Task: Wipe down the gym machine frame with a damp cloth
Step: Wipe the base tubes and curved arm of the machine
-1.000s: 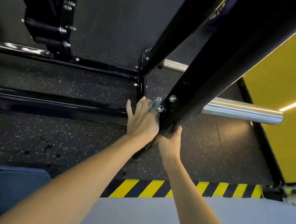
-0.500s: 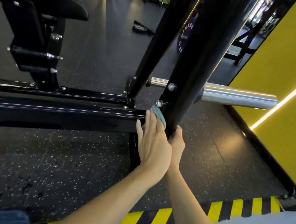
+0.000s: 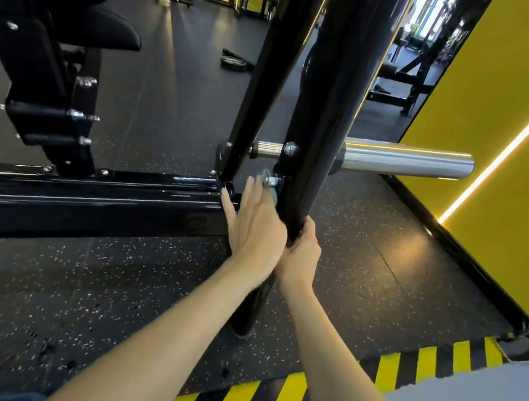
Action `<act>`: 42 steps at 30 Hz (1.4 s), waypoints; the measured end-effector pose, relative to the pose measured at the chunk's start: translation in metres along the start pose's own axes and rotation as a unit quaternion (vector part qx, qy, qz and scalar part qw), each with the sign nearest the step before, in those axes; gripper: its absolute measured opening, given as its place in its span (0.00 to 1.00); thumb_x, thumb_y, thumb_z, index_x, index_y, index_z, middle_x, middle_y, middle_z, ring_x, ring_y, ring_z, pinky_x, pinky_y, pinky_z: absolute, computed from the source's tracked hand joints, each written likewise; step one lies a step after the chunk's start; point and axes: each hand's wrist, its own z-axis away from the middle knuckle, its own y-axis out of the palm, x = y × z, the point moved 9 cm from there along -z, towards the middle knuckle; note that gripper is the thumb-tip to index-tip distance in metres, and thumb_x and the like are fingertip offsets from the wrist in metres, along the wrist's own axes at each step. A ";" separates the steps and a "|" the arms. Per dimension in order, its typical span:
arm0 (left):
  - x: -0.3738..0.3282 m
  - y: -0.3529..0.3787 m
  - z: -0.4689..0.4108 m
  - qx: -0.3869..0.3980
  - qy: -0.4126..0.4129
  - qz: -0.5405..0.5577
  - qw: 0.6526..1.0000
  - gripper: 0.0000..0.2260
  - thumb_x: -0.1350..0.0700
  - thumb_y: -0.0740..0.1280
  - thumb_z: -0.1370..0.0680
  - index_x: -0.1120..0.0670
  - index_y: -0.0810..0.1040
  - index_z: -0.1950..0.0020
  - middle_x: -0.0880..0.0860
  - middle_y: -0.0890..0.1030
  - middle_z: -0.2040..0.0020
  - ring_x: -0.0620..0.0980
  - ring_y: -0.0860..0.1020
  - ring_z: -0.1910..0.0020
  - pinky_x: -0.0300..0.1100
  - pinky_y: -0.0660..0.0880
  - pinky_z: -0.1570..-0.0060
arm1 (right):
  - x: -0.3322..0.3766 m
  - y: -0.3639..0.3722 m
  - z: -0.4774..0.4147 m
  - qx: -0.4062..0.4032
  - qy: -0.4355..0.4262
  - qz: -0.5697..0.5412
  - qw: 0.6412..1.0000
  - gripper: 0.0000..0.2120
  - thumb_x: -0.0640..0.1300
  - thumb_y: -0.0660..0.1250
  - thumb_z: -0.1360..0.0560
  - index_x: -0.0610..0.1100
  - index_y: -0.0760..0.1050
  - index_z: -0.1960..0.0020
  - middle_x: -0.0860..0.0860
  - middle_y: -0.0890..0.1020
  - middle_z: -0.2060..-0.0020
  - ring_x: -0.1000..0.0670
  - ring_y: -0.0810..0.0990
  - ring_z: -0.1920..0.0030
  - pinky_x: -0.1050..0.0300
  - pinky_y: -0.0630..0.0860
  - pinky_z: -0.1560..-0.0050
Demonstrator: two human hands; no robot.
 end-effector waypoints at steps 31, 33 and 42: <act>0.086 -0.031 0.080 0.260 -0.121 0.465 0.838 0.16 0.65 0.56 0.19 0.55 0.80 0.41 0.51 0.82 0.50 0.50 0.79 0.49 0.39 0.74 0.53 | 0.017 0.053 0.099 0.144 -0.012 0.292 0.945 0.30 0.39 0.60 0.22 0.49 0.56 0.22 0.46 0.71 0.34 0.44 0.68 0.32 0.49 0.70 0.38; 0.142 -0.071 0.074 0.207 -0.229 0.572 0.759 0.15 0.68 0.55 0.20 0.58 0.80 0.45 0.55 0.83 0.55 0.52 0.80 0.55 0.40 0.75 0.58 | 0.060 0.094 0.115 0.145 -0.088 0.322 0.931 0.26 0.45 0.61 0.20 0.47 0.60 0.24 0.47 0.71 0.34 0.45 0.68 0.33 0.49 0.69 0.37; 0.455 -0.317 0.138 -0.206 -0.428 0.524 0.707 0.04 0.59 0.62 0.25 0.57 0.76 0.56 0.59 0.80 0.55 0.56 0.78 0.58 0.46 0.75 0.55 | 0.245 0.345 0.258 0.244 -0.331 0.281 0.867 0.21 0.43 0.60 0.20 0.40 0.67 0.28 0.43 0.73 0.35 0.43 0.72 0.36 0.48 0.70 0.37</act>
